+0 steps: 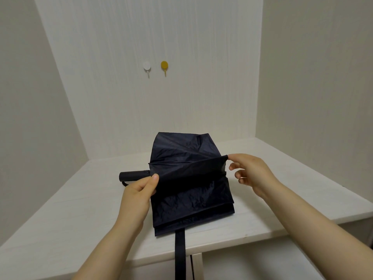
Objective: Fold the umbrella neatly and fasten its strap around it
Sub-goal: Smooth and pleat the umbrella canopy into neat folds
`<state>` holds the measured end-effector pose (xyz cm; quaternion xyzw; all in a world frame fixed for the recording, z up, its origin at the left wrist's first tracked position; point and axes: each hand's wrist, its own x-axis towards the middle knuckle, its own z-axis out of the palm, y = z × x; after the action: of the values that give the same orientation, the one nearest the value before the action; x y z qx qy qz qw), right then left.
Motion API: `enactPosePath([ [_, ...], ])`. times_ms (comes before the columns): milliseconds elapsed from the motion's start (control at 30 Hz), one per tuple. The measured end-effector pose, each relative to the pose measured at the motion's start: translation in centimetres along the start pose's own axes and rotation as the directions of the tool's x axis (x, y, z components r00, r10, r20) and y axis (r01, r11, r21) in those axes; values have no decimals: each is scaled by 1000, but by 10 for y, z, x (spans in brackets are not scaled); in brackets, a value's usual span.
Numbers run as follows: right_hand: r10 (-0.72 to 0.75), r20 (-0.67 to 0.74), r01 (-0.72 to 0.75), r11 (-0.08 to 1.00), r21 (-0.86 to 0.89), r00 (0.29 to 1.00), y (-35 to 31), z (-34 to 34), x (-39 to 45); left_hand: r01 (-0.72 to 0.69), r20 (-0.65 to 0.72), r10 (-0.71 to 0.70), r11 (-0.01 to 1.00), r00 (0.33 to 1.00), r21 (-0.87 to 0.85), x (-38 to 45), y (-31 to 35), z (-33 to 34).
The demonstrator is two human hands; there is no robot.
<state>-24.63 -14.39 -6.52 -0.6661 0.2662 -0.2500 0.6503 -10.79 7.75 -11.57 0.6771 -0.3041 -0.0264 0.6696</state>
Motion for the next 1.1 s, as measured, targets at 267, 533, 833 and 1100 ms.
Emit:
enactPosePath([
  [267, -119, 25, 120, 991, -66, 993, -1, -3, 6, 6, -3, -6, 1000, 1000, 12, -1, -1, 0],
  [533, 62, 57, -53, 987, -154, 996, 9, -5, 10, 81, -31, -82, 996, 996, -41, -6, -4, 0],
  [833, 279, 114, -269, 958, -95, 953, 36, -5, 8, 279, -86, -279, 960, 956, -8, -10, -12, 3],
  [1100, 173, 107, -136, 947, -292, 979, 41, -7, 3, 347, -69, -346, 938, 936, -5, -19, -10, -1],
])
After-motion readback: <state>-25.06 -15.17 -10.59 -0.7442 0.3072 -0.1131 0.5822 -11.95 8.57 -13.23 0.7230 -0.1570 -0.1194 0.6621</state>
